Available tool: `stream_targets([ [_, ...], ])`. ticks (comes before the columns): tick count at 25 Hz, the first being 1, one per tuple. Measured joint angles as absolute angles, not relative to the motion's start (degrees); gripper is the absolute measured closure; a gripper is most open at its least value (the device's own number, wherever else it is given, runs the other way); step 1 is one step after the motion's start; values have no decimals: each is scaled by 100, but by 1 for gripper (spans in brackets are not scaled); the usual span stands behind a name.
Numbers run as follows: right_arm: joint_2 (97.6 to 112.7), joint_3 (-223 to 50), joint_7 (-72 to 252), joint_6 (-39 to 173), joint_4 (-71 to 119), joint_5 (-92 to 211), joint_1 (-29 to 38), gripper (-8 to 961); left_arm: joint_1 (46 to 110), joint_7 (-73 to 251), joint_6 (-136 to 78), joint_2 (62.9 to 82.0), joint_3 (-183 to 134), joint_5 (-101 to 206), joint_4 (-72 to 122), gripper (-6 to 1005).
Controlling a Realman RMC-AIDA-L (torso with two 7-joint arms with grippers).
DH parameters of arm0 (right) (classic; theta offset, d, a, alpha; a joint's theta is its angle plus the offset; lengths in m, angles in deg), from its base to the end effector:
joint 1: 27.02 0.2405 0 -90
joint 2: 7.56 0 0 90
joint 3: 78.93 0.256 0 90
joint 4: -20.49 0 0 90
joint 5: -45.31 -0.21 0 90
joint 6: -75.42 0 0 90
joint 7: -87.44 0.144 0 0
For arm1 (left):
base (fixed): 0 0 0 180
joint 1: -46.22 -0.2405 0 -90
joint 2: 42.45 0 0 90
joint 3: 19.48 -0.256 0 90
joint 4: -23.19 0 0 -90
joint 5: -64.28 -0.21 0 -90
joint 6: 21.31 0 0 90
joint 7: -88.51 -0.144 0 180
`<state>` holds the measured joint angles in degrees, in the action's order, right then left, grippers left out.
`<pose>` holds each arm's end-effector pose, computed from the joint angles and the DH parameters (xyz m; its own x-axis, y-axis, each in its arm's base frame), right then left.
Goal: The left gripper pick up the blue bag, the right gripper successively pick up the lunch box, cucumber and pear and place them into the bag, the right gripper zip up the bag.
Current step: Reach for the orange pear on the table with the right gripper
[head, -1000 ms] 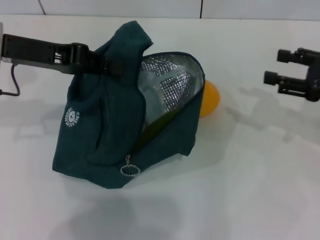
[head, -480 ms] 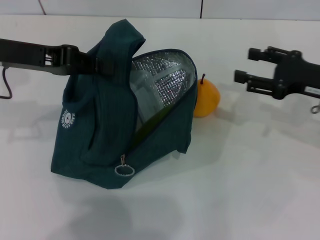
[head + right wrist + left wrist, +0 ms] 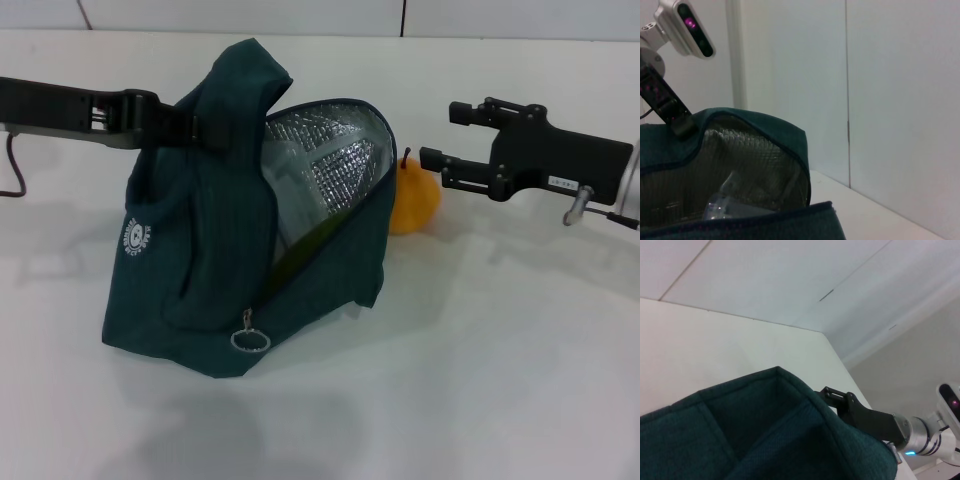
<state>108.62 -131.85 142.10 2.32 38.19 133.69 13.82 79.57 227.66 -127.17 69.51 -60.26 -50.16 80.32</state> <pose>0.2192 0.3839 -0.0329 0.8195 -0.0537 -0.5705 -0.3037 -0.8850 -0.3530 -0.2154 0.3438 0.0946 0.4193 0.8342 0.3581 0.8399 -0.5062 0.1958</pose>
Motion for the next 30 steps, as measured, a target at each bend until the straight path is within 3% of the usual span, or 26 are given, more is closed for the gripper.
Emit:
stream_targets([
  [13, 10863, -13184, 13825, 792, 2978, 13197, 1922, 286, 7986, 22633, -12711, 6980, -6017, -5006, 7988, 960],
  [30, 10862, -13437, 13814, 753, 2867, 13196, 1991, 302, 7966, 22633, -12712, 6935, -6017, -4947, 7988, 960],
])
